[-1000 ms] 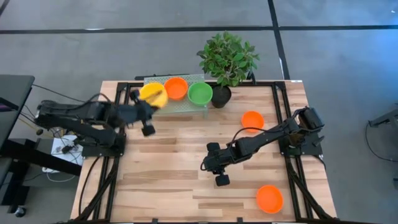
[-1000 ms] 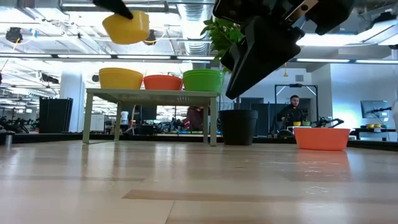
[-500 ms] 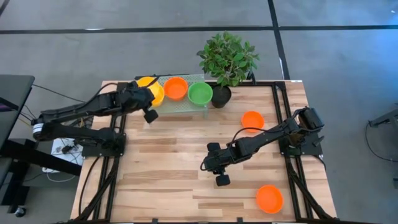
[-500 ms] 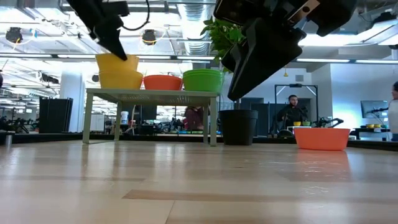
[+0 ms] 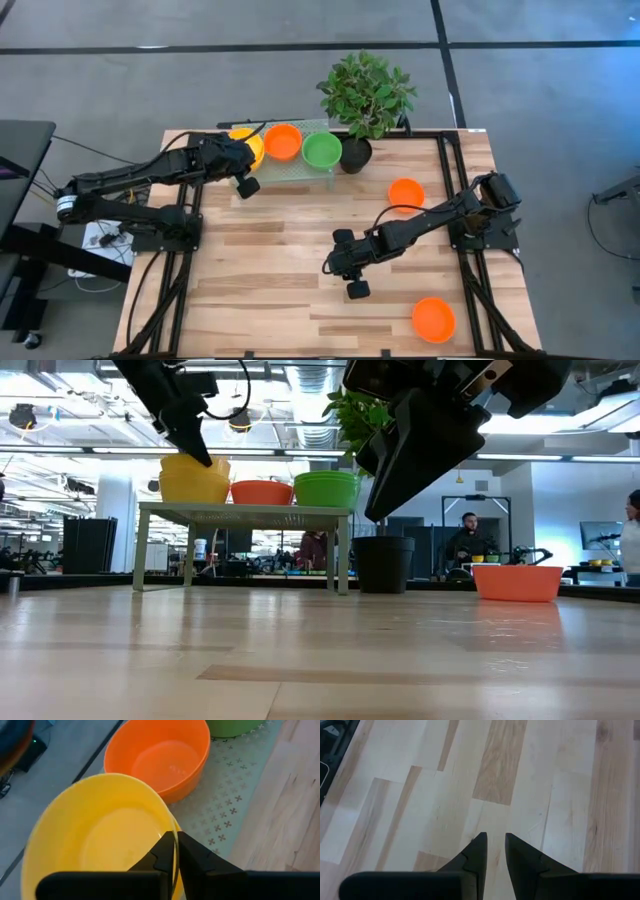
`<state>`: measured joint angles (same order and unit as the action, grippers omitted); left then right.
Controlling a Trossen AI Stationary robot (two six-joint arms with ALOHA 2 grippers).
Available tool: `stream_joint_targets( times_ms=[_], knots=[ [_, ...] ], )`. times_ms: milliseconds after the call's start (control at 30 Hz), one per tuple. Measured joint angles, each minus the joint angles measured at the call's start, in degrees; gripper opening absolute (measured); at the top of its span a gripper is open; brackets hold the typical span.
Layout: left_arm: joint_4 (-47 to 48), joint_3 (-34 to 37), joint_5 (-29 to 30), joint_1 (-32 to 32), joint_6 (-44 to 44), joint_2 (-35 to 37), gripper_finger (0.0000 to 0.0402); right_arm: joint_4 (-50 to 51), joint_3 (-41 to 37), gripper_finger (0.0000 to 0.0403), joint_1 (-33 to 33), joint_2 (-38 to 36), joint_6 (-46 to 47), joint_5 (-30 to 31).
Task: Pick & Place Mini bowls
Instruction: Stack the yellow bowl on top of the other yellow bowls on the shelf, then stack the orange bowl on top of the other orange bowls on the shelf
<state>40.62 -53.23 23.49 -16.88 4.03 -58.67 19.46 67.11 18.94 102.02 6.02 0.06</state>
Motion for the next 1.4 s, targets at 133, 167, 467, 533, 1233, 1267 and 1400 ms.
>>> stream_joint_targets(
  times_ms=[133, 167, 467, 533, 1233, 1267, 1400],
  knots=[
    [-0.2, 0.0, 0.0, 0.0, 0.0, -1.0, 0.0040, 0.0, 0.0, 0.0064, 0.0, 0.0, 0.0, 0.0],
    [-0.5, 0.0, 0.2, 0.0, 0.1, -1.2, 0.0046, 0.0, 0.0, 0.0064, 0.0, 0.0, 0.0, 0.0],
    [-1.4, -1.6, 2.3, 1.9, 2.2, -1.5, 0.0096, 0.1, 0.0, 0.0064, 0.0, 0.0, 0.0, 0.0],
    [-2.8, -2.9, 3.2, 3.3, 3.0, -1.2, 0.0099, 0.1, 0.0, 0.0064, 0.0, 0.0, 0.0, 0.1],
    [-32.7, 10.8, -10.8, 26.9, -0.2, -1.4, 0.0100, 8.4, 0.0, 0.0064, 1.6, -1.1, 13.3, 0.3],
    [-34.4, 12.1, -10.9, 27.5, -0.2, -1.4, 0.0100, 9.4, -0.1, 0.0064, 2.1, -1.6, 14.5, 0.3],
    [-37.8, 15.4, -10.8, 28.5, -0.2, -1.4, 0.0100, 14.6, -0.1, 0.0064, 4.9, -5.3, 20.4, 0.5]
  ],
)
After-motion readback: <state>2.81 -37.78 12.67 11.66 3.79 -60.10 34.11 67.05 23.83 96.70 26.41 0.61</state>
